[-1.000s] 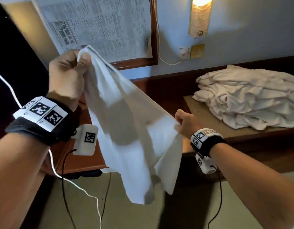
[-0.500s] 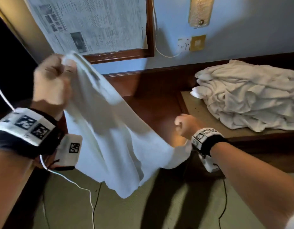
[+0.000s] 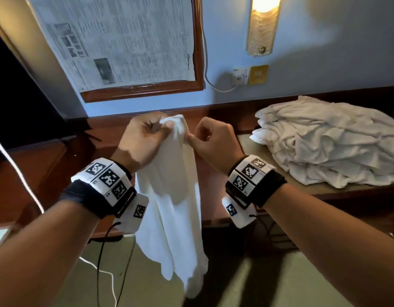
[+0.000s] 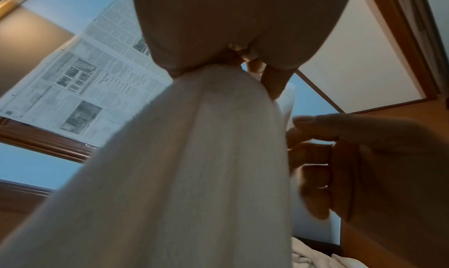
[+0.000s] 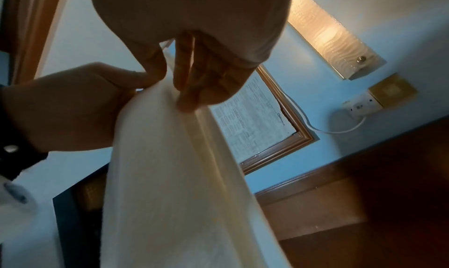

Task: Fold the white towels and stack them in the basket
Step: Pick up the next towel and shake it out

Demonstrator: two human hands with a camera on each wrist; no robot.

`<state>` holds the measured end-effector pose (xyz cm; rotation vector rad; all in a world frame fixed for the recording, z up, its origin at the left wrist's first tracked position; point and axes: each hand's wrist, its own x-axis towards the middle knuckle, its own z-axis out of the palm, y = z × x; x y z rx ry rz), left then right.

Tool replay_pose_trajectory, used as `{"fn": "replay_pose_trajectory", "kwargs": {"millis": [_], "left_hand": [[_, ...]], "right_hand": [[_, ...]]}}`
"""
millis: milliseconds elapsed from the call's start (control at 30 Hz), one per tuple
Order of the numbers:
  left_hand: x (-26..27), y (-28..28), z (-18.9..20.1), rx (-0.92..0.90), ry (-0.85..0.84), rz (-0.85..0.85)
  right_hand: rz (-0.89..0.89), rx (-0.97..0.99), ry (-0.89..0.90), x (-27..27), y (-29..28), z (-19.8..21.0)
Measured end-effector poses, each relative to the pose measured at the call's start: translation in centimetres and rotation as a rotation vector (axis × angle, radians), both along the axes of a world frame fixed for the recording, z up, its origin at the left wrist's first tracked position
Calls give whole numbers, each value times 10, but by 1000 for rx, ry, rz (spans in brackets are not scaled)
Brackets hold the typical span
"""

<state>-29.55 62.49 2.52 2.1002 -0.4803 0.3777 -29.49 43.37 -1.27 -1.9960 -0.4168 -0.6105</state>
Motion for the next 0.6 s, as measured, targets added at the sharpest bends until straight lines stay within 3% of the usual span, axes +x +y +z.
{"fn": "replay_pose_trajectory", "kwargs": {"millis": [133, 300, 467, 600], "left_hand": [[4, 0, 3, -2, -1, -19], [4, 7, 12, -34, 20, -73], [-1, 15, 22, -131, 41, -146], [-1, 24, 24, -137, 42, -158]], "right_hand": [[117, 125, 74, -12, 16, -10], [61, 300, 80, -10, 32, 2], [28, 346, 89, -16, 47, 22], [107, 472, 135, -23, 54, 30]]}}
